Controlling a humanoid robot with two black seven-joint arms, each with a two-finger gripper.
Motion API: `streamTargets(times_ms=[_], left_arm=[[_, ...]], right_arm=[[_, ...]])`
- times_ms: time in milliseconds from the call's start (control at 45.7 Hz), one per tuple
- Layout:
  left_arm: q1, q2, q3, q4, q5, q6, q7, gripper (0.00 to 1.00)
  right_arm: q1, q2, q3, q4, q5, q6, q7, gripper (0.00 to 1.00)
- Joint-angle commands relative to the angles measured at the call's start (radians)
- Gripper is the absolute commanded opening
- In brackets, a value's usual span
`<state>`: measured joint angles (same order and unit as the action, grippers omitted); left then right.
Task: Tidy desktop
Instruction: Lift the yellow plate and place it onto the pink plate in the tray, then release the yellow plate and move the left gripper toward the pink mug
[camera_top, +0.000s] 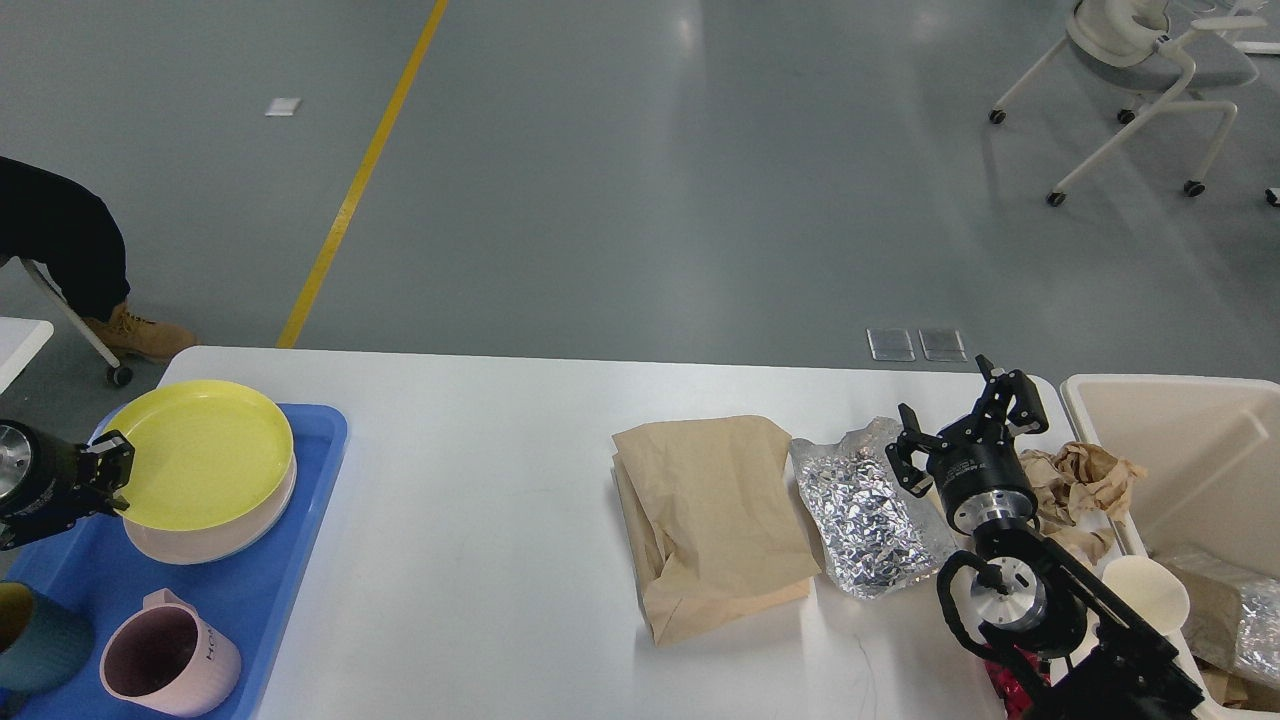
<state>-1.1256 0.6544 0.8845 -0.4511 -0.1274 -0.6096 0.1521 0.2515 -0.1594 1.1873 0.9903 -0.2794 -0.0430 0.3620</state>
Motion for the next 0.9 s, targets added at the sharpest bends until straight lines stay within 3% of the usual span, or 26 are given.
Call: streamTargets(times_ms=[0, 197, 285, 503, 635, 722, 876], left_arm=[[0.013, -0.006, -0.015, 0.009, 0.0, 0.001, 0.012, 0.0], [0.023, -0.01, -0.013, 0.009, 0.005, 0.002, 0.012, 0.08], [0.023, -0.01, -0.013, 0.009, 0.006, 0.004, 0.012, 0.18], [0.021, -0.012, -0.013, 0.006, 0.008, 0.056, 0.004, 0.56], [0.015, -0.012, -0.019, 0.006, 0.008, 0.128, -0.006, 0.89], [0.018, -0.013, -0.038, 0.005, 0.012, 0.151, -0.005, 0.92], [0.012, -0.01, -0.074, -0.012, 0.014, 0.113, 0.012, 0.94]], right_arm=[[0.0, 0.0, 0.0, 0.001, 0.0, 0.0, 0.0, 1.0], [0.0, 0.0, 0.0, 0.001, 0.0, 0.0, 0.0, 1.0], [0.0, 0.0, 0.0, -0.001, 0.0, 0.0, -0.002, 1.0], [0.0, 0.0, 0.0, 0.001, 0.0, 0.0, 0.0, 1.0], [0.0, 0.0, 0.0, -0.001, 0.0, 0.0, -0.002, 1.0], [0.0, 0.0, 0.0, -0.001, 0.0, 0.0, -0.002, 1.0], [0.0, 0.0, 0.0, 0.001, 0.0, 0.0, 0.0, 1.0]])
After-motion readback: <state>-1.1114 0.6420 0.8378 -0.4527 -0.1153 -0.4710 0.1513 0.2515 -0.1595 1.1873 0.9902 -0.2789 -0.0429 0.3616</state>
